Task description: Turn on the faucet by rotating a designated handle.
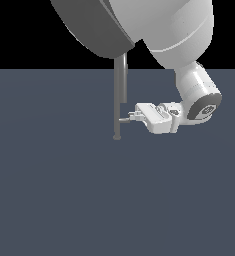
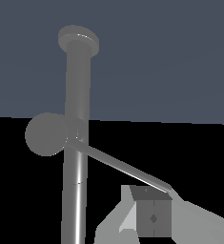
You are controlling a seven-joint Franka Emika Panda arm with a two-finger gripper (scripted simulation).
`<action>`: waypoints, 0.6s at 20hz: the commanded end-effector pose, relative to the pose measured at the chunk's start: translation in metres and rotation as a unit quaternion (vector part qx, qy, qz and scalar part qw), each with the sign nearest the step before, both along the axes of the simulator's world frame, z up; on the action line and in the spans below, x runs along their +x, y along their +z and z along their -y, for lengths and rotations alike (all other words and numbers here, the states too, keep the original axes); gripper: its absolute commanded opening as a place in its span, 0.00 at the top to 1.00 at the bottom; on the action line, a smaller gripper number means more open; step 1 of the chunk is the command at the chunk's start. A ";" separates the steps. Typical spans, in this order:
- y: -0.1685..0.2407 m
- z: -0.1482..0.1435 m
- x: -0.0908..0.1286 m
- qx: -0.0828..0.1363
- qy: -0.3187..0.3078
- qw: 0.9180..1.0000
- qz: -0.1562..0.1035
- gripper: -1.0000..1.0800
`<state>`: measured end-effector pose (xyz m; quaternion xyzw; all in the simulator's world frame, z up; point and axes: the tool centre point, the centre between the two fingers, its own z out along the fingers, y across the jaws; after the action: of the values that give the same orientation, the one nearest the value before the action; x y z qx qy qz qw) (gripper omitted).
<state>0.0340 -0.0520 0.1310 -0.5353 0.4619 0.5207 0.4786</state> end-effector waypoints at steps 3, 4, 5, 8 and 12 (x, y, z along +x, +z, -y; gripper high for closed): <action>-0.012 0.000 -0.003 -0.001 -0.001 1.000 -0.005 1.00; -0.018 0.000 -0.004 -0.001 -0.002 1.000 -0.007 1.00; -0.024 0.001 -0.005 -0.001 -0.002 1.000 -0.008 1.00; -0.042 0.001 -0.008 -0.002 -0.002 1.000 -0.012 1.00; -0.060 0.002 -0.010 -0.002 -0.002 1.000 -0.016 1.00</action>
<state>0.0326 -0.0521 0.0966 -0.5367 0.4584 0.5211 0.4799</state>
